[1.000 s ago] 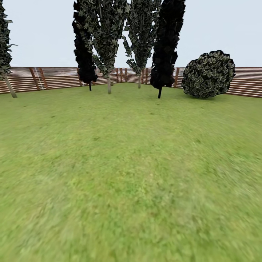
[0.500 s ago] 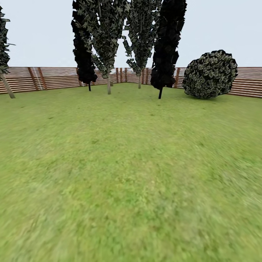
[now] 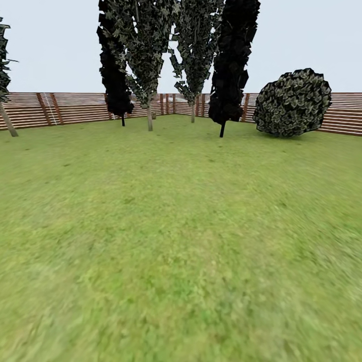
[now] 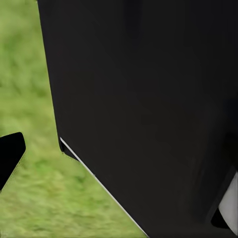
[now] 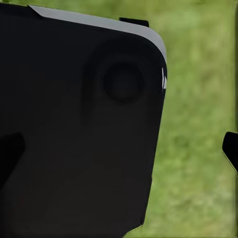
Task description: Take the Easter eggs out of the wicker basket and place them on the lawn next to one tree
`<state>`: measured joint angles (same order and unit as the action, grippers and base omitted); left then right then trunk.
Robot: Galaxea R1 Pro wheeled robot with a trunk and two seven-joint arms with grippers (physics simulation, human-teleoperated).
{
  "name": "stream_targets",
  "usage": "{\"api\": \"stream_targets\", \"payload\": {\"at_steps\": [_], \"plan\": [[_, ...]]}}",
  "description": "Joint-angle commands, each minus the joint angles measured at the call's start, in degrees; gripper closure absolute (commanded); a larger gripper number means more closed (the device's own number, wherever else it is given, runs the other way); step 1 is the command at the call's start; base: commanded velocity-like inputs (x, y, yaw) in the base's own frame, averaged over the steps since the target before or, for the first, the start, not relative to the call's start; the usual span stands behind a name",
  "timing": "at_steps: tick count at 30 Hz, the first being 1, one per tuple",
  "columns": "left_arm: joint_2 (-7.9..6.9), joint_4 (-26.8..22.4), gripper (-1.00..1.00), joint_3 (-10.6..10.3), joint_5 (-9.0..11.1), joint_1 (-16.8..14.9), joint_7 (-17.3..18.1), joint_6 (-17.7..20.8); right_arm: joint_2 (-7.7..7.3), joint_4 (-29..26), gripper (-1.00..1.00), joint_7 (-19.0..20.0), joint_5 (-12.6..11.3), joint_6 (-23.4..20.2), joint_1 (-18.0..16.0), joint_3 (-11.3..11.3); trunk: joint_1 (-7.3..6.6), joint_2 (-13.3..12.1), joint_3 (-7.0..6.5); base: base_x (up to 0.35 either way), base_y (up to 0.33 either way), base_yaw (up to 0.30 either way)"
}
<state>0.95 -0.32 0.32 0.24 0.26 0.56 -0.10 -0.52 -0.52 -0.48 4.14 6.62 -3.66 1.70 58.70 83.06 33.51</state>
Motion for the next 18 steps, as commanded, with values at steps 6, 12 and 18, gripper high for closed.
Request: {"api": "stream_targets", "payload": {"at_steps": [6, 12, 18], "plan": [[0.01, 0.0, -1.00, 0.0, 0.0, 0.0, 0.1, 0.0, -0.01, 0.1, -1.00, 0.0, 0.4, 0.1, 0.0, 0.1, 0.03, 0.0, 0.04, 0.325, 0.000, 0.000], [0.01, 0.0, -1.00, 0.0, 0.0, 0.0, 0.1, 0.0, -0.01, 0.1, -1.00, 0.0, 0.4, 0.1, 0.0, 0.1, 0.03, 0.0, 0.04, 0.325, 0.000, 0.000], [-0.01, 0.0, -1.00, 0.0, 0.0, 0.0, 0.1, 0.0, -0.01, 0.1, -1.00, 0.0, 0.4, 0.1, 0.0, 0.1, 0.03, 0.0, 0.04, 0.325, 0.000, 0.000]]}}
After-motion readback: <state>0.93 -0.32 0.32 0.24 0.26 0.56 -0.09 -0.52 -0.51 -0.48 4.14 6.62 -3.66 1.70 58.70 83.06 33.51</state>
